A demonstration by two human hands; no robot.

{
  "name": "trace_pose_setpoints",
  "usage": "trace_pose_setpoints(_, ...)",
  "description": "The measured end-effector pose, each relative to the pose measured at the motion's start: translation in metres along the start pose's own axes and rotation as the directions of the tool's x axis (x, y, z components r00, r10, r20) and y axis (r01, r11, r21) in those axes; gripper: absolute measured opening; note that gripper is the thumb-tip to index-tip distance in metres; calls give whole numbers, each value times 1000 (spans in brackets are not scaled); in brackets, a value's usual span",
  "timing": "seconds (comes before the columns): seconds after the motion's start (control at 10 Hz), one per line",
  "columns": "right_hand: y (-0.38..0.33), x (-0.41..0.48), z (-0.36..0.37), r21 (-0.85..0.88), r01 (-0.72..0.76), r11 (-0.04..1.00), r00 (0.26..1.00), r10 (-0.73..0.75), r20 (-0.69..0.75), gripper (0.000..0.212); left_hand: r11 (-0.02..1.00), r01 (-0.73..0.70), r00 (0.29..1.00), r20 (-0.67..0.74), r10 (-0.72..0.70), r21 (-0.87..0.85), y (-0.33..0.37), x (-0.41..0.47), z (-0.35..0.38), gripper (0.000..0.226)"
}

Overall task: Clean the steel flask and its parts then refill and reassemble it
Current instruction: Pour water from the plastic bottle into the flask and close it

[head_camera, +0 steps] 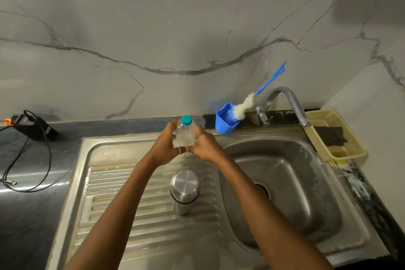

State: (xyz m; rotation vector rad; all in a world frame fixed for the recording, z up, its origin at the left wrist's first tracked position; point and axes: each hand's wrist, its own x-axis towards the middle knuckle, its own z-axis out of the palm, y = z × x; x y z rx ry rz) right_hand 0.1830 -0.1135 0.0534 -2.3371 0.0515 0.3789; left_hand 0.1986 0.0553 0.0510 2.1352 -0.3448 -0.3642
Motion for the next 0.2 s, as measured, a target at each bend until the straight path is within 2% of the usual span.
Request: trace_pose_setpoints(0.2, 11, 2, -4, -48, -40, 998, 997, 43, 57, 93, 998, 64, 998, 28, -64, 15, -4, -2, -7, 101)
